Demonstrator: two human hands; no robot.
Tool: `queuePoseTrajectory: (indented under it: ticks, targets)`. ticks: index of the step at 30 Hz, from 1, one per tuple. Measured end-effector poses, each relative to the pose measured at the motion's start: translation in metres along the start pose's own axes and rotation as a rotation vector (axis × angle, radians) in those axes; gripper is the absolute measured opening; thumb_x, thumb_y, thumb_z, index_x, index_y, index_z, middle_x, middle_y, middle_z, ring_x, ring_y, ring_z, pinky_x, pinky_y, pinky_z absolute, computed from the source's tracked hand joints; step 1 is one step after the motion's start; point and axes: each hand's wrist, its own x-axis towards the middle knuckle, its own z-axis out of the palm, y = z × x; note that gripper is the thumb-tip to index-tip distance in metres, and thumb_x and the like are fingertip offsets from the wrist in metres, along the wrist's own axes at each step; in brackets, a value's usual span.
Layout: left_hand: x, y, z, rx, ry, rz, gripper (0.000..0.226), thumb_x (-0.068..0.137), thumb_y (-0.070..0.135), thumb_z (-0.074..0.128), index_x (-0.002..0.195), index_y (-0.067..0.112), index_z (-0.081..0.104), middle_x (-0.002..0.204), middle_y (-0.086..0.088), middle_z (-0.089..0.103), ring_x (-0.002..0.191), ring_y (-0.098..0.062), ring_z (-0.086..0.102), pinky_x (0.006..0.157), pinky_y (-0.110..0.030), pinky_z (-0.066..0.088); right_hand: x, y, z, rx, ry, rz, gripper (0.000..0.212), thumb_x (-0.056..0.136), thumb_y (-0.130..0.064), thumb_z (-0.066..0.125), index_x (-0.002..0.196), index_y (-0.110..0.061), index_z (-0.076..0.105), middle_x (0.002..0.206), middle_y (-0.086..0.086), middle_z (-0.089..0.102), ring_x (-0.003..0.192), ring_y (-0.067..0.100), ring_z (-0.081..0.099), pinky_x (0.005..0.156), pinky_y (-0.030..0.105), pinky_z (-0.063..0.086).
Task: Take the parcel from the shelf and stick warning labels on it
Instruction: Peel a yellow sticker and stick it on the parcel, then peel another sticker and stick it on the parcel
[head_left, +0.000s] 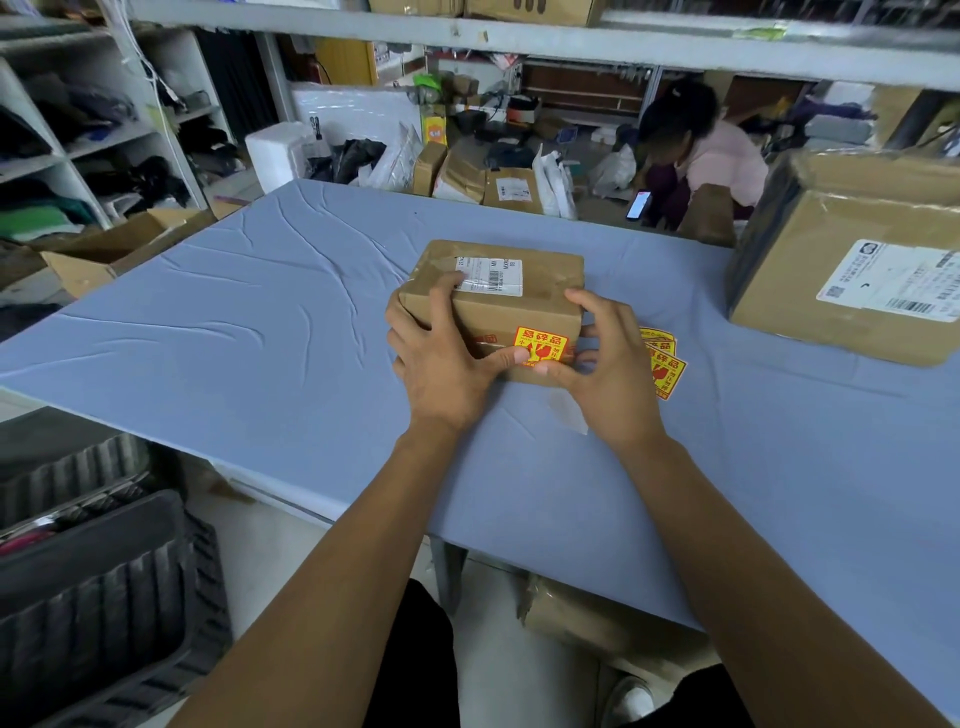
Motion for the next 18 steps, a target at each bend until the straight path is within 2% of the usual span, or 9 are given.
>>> queuePoseTrajectory:
  ticks: [2, 5, 9, 11, 13, 15, 18]
  targets:
    - [-0.0003, -0.0004, 0.0006, -0.025, 0.002, 0.006, 0.089, 0.058, 0.066, 0.077, 0.134, 0.044, 0.036, 0.142, -0.006, 0.025, 0.13, -0.031, 0.036, 0.106, -0.053, 0.037, -0.0008, -0.0024, -0.0007, 0.019, 0.029, -0.012, 0.062, 0.078, -0.022, 0.08, 0.134, -0.026, 0.053, 0.122, -0.004, 0.049, 0.105, 0.016, 0.063, 0.08, 0.027, 0.059]
    - [0.0001, 0.0042, 0.0018, -0.014, 0.032, -0.01, 0.089, 0.056, 0.073, 0.074, 0.131, 0.042, 0.038, 0.141, -0.006, 0.027, 0.129, -0.03, 0.038, 0.104, -0.05, 0.037, 0.0, -0.0029, -0.0024, -0.006, 0.07, -0.048, 0.049, 0.085, -0.031, 0.071, 0.132, -0.026, 0.056, 0.119, -0.008, 0.051, 0.107, 0.015, 0.062, 0.085, 0.032, 0.057]
    - [0.0017, 0.0025, 0.0029, -0.016, 0.039, -0.001, 0.085, 0.059, 0.074, 0.07, 0.131, 0.039, 0.04, 0.141, -0.007, 0.027, 0.13, -0.031, 0.038, 0.106, -0.051, 0.038, -0.0002, -0.0045, -0.0021, -0.062, 0.076, -0.053, 0.041, 0.093, -0.031, 0.062, 0.132, -0.021, 0.056, 0.123, 0.005, 0.057, 0.104, 0.012, 0.06, 0.078, 0.001, 0.043]
    - [0.0021, -0.0001, 0.0036, -0.035, 0.037, 0.008, 0.082, 0.063, 0.073, 0.069, 0.131, 0.038, 0.041, 0.142, -0.007, 0.027, 0.13, -0.03, 0.037, 0.107, -0.052, 0.038, -0.0004, -0.004, -0.0022, -0.074, 0.07, -0.042, 0.042, 0.092, -0.03, 0.063, 0.133, -0.021, 0.055, 0.125, 0.006, 0.057, 0.105, 0.009, 0.058, 0.077, -0.001, 0.041]
    - [0.0021, -0.0009, 0.0031, -0.037, 0.034, 0.012, 0.084, 0.062, 0.07, 0.073, 0.133, 0.039, 0.04, 0.142, -0.007, 0.027, 0.13, -0.03, 0.037, 0.107, -0.051, 0.038, -0.0012, -0.003, -0.0021, -0.042, 0.048, -0.024, 0.05, 0.087, -0.029, 0.07, 0.134, -0.025, 0.053, 0.126, 0.002, 0.055, 0.108, 0.013, 0.061, 0.083, 0.011, 0.05]
    - [0.0017, -0.0006, 0.0017, -0.026, 0.017, 0.011, 0.096, 0.055, 0.065, 0.08, 0.137, 0.04, 0.035, 0.144, -0.009, 0.025, 0.132, -0.031, 0.036, 0.107, -0.051, 0.038, -0.0023, -0.0032, -0.0032, -0.027, 0.024, -0.008, 0.063, 0.08, -0.026, 0.078, 0.136, -0.028, 0.051, 0.127, 0.0, 0.054, 0.11, 0.016, 0.061, 0.088, 0.031, 0.057]
    - [-0.0045, 0.0008, -0.0024, -0.014, -0.016, -0.001, 0.119, 0.049, 0.052, 0.088, 0.146, 0.044, 0.019, 0.153, -0.013, 0.014, 0.138, -0.035, 0.026, 0.11, -0.055, 0.034, -0.0088, -0.0076, -0.0068, -0.092, -0.005, 0.01, 0.076, 0.078, -0.022, 0.08, 0.143, -0.027, 0.043, 0.134, 0.003, 0.054, 0.118, 0.016, 0.057, 0.094, 0.04, 0.054]
